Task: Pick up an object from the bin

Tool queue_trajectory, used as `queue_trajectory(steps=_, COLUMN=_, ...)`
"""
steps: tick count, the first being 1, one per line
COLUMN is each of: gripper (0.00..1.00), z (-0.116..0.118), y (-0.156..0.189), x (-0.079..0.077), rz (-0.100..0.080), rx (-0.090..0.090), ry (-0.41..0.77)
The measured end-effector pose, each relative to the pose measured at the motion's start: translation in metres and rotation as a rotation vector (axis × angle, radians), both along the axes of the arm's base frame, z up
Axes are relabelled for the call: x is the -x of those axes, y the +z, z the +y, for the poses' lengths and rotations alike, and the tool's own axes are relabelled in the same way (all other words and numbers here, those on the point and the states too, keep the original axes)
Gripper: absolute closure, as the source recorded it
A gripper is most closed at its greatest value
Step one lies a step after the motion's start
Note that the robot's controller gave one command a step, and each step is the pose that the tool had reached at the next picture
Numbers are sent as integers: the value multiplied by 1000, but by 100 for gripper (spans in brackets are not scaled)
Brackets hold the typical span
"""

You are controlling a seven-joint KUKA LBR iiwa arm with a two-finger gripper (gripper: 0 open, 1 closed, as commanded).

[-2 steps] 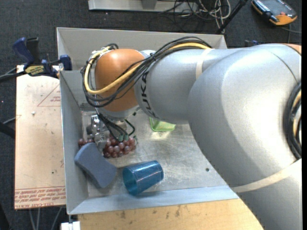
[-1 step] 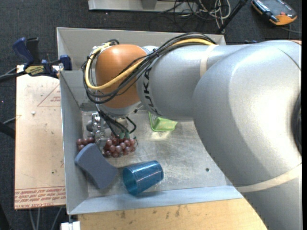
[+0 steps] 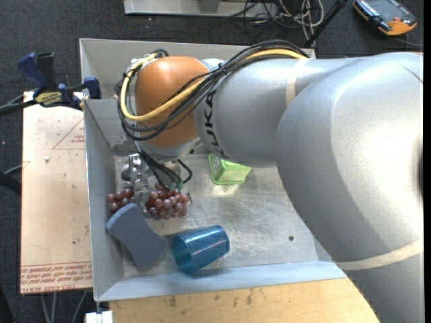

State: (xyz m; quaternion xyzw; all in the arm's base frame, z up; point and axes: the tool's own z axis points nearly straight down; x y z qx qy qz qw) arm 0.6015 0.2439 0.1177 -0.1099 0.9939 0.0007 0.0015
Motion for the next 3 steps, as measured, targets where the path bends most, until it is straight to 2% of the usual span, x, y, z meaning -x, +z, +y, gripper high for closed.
queue_trajectory(steps=3, gripper=100, z=0, y=29, x=1, rz=3, rx=1, ry=0)
